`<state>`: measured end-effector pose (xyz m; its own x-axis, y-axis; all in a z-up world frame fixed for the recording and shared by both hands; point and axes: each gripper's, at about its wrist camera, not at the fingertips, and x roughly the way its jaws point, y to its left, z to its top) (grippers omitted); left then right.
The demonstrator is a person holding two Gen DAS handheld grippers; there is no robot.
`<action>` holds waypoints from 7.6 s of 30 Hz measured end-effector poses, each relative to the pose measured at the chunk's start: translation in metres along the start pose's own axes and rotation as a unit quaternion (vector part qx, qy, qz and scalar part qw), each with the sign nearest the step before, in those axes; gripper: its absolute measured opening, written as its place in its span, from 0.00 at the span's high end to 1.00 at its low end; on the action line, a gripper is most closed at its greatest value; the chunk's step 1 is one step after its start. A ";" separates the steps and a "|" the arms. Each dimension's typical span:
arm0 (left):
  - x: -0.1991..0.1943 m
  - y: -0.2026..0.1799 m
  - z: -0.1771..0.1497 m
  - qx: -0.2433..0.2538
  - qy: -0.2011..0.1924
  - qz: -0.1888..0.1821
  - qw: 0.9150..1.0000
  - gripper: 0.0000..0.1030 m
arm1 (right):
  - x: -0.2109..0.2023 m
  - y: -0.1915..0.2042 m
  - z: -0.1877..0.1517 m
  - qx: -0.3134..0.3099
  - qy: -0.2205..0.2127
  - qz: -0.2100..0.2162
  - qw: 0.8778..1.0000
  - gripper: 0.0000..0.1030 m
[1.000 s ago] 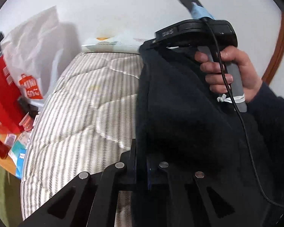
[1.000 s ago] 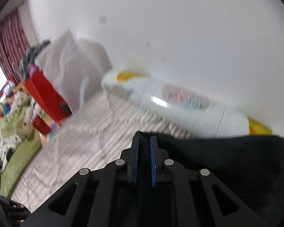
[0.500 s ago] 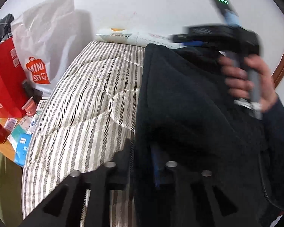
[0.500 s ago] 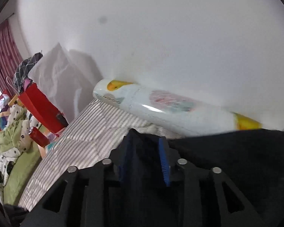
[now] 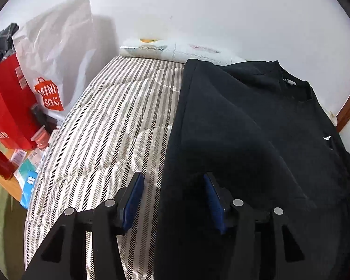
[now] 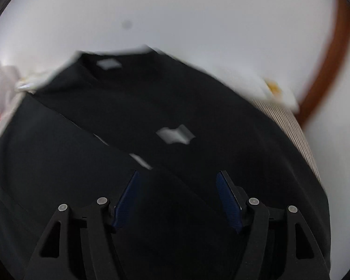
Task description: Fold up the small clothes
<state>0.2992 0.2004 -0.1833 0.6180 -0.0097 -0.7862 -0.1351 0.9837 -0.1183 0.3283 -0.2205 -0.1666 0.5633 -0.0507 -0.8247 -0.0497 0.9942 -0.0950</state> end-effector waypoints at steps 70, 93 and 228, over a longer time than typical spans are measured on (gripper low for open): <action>-0.083 -0.019 -0.129 0.016 -0.013 0.047 0.999 0.34 | -0.064 -0.244 -0.203 0.171 -0.010 -0.124 0.977 0.41; -0.117 0.020 -0.145 0.005 -0.033 0.036 0.999 0.34 | -0.151 -0.159 -0.117 0.154 -0.135 -0.127 0.971 0.94; -0.022 -0.080 -0.002 0.006 0.014 -0.116 0.993 0.48 | -0.083 -0.013 -0.056 0.063 -0.078 0.147 0.984 0.56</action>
<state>0.2945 0.1217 -0.1578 0.6097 -0.2411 -0.7551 0.0174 0.9565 -0.2913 0.2363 -0.2345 -0.1282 0.6596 0.2465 -0.7100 -0.1318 0.9680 0.2136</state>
